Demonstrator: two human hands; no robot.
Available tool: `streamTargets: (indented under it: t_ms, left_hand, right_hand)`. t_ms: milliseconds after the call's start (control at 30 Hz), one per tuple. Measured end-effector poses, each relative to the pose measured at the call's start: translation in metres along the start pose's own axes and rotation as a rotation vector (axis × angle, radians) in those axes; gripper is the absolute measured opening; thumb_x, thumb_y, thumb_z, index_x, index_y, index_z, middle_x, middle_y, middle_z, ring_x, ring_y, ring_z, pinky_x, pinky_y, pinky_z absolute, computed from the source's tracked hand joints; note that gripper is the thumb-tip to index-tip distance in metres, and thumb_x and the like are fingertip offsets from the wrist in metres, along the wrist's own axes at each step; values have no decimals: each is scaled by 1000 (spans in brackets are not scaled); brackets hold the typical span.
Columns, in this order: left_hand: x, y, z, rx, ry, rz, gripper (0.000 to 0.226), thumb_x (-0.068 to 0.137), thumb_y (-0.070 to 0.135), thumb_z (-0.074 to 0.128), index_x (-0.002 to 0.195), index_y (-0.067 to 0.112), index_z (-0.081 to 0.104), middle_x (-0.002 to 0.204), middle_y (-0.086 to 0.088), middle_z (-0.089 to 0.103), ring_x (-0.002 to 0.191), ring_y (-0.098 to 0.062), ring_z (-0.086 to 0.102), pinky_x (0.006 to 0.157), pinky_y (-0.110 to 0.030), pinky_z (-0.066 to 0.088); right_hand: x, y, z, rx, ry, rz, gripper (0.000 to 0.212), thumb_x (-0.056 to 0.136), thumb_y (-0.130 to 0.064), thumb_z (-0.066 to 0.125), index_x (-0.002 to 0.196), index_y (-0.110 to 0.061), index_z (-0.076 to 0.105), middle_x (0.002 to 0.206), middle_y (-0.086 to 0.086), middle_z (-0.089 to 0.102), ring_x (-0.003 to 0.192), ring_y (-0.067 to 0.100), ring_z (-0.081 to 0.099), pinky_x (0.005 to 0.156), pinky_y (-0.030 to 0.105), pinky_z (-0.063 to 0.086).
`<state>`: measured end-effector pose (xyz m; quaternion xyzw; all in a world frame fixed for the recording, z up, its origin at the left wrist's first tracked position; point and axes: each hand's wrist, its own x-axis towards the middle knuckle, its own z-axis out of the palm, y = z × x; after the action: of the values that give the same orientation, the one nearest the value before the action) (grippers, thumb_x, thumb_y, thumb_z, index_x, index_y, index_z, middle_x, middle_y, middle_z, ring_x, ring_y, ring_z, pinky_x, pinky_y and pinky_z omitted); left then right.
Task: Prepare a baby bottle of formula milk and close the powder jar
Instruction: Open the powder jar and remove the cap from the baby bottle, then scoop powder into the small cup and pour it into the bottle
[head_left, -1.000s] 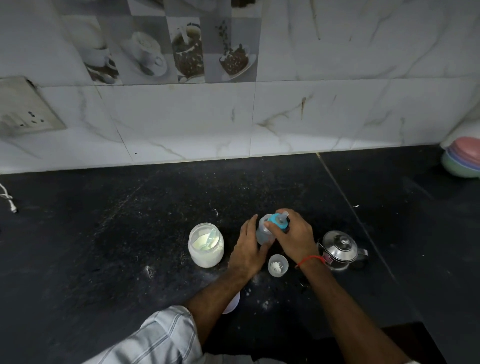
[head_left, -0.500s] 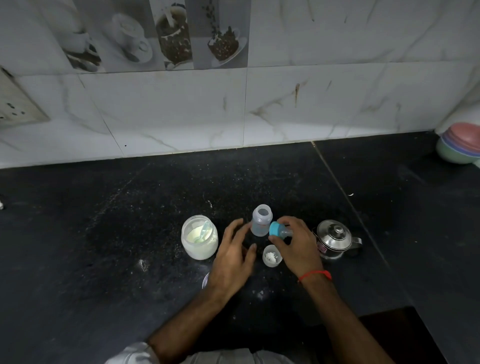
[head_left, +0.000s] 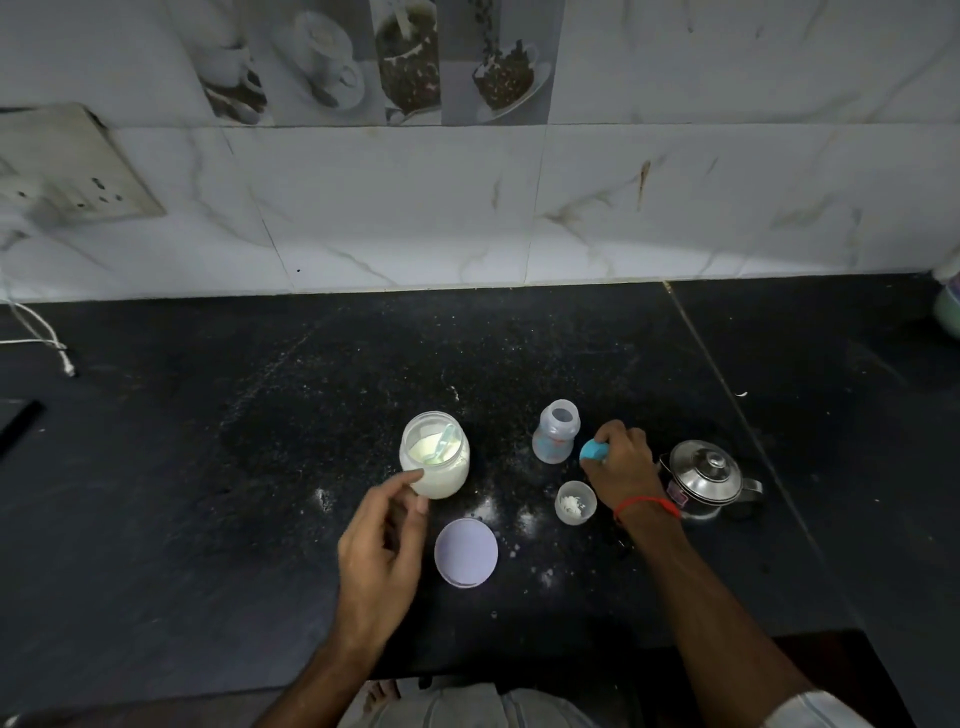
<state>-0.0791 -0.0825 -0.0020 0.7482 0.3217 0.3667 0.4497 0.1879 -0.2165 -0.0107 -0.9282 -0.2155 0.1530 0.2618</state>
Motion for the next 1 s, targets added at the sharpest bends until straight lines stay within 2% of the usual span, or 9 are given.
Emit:
streamTargets:
  t_ms: [233, 367, 467, 533, 633, 700, 800, 867, 1000]
  left_hand:
    - [14, -31, -9, 55, 32, -93, 56, 93, 2, 71, 137, 32, 52, 115, 1, 60, 81, -16, 60, 68, -13, 48]
    - [23, -33, -7, 47, 35, -98, 58, 93, 2, 71, 141, 26, 50, 125, -1, 57, 84, -14, 61, 68, -12, 49]
    - [25, -32, -3, 35, 23, -82, 58, 92, 2, 71, 141, 26, 51, 127, -3, 58, 85, -12, 60, 70, -12, 48]
    - [24, -32, -2, 38, 20, -76, 59, 92, 4, 71, 141, 29, 49, 130, -3, 56, 91, -11, 58, 77, -18, 51]
    - [19, -30, -1, 75, 22, -47, 57, 94, 7, 70, 144, 24, 48, 139, 1, 49, 114, -16, 52, 89, -43, 54]
    - [14, -27, 1, 93, 17, 12, 56, 94, 14, 67, 146, 18, 47, 143, 2, 45, 125, -20, 45, 99, -46, 49]
    - [5, -22, 4, 115, -23, 79, 54, 93, 27, 62, 145, 15, 49, 144, 2, 43, 130, -13, 40, 106, -45, 41]
    - [-1, -19, 7, 116, -66, 84, 53, 93, 33, 59, 143, 20, 50, 144, 4, 42, 131, -12, 39, 108, -40, 39]
    - [-9, -15, 7, 138, -163, 103, 46, 95, 39, 58, 139, 39, 50, 144, 15, 42, 133, -11, 36, 108, -33, 37]
  right_hand:
    - [-9, 6, 1, 34, -11, 7, 35, 86, -8, 76, 114, -9, 55, 123, 12, 43, 100, 22, 47, 88, 30, 39]
    - [-14, 10, 5, 26, 7, -16, 33, 86, -7, 76, 113, -7, 56, 125, 14, 46, 97, 19, 44, 88, 30, 39]
    - [-18, 13, 8, 56, 107, -105, 29, 86, -7, 75, 110, -8, 59, 121, 13, 49, 103, 26, 52, 89, 32, 42]
    - [-22, 14, 10, 39, 197, -194, 28, 85, -8, 76, 109, -9, 62, 117, 12, 54, 108, 30, 55, 96, 41, 46]
    - [-35, 14, 11, -62, 235, -285, 35, 83, -25, 83, 113, -14, 68, 115, 8, 59, 105, 30, 51, 92, 47, 49]
    - [-44, 12, 11, -204, 152, -290, 50, 81, -45, 82, 123, -21, 68, 120, 5, 58, 108, 32, 50, 95, 47, 43]
    - [-52, 10, 15, -348, -58, -194, 71, 84, -61, 70, 146, -33, 47, 138, 0, 44, 123, 26, 40, 105, 41, 32]
    - [-54, 8, 18, -375, -92, -166, 73, 86, -58, 69, 149, -36, 40, 141, -2, 41, 126, 24, 38, 106, 40, 32]
    - [-58, 2, 17, -295, -99, -161, 59, 89, -42, 71, 142, -33, 46, 139, -3, 49, 126, 24, 45, 105, 42, 33]
